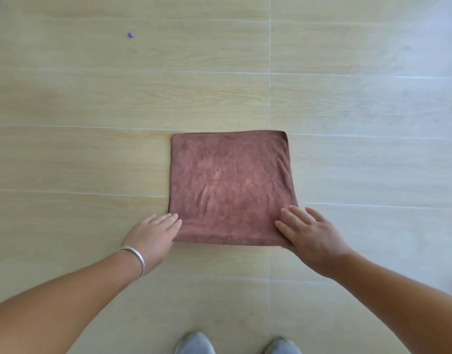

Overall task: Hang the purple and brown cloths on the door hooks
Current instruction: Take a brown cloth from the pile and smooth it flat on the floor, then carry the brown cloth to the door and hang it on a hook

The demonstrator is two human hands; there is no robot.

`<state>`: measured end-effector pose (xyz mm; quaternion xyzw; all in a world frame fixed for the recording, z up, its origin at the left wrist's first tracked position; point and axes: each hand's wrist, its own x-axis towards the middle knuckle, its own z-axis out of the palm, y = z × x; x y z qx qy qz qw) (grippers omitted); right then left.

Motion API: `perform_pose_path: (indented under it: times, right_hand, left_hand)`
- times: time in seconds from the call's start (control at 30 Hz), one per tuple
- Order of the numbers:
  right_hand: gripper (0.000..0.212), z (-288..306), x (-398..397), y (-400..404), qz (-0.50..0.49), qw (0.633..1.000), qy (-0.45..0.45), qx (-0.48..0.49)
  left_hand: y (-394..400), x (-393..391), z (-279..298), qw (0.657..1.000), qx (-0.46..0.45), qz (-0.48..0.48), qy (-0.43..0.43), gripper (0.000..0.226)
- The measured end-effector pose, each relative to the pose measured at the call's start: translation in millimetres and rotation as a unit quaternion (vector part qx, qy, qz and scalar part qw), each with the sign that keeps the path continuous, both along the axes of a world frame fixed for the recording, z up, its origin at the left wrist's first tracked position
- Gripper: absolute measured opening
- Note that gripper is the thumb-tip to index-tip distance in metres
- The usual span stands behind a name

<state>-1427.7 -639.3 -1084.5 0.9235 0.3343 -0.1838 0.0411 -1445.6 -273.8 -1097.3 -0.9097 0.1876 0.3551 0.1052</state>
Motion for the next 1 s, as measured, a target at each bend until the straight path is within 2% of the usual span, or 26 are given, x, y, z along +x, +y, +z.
perform_pose_path:
  times: [0.1,0.2,0.3,0.4,0.5,0.6,0.7,0.83,1.0]
  right_hand:
    - [0.025,66,-2,-1,-0.034,0.999,0.002,0.021]
    - [0.023,144,4,-3,-0.062,0.998,-0.002,0.023]
    - [0.021,229,13,-7,-0.085,0.996,-0.003,0.019]
    - [0.006,322,33,-9,-0.122,0.992,0.02,0.01]
    - [0.03,424,47,-13,-0.157,0.986,0.045,0.023]
    - [0.035,530,63,-8,-0.186,0.978,0.081,0.051]
    - [0.035,621,74,-9,-0.193,0.975,0.093,0.049]
    - [0.034,737,95,-8,-0.174,0.983,0.05,0.03]
    - [0.036,885,124,-7,-0.179,0.983,-0.043,0.013]
  left_hand:
    - [-7,0,60,1.0,-0.004,0.018,-0.017,0.051]
    - [-10,5,131,0.999,-0.005,0.042,-0.035,0.044]
    - [-9,18,216,0.996,-0.007,0.078,-0.03,0.034]
    - [-9,43,315,0.991,-0.053,0.117,-0.033,0.03]
    - [-12,66,433,0.98,-0.102,0.173,-0.006,0.028]
    - [-10,82,542,0.967,-0.131,0.217,0.028,0.034]
    - [-11,94,635,0.976,-0.116,0.186,0.02,0.03]
    - [-15,110,750,0.982,-0.097,0.16,-0.018,0.03]
    - [-16,140,894,0.978,-0.127,0.138,-0.088,0.038]
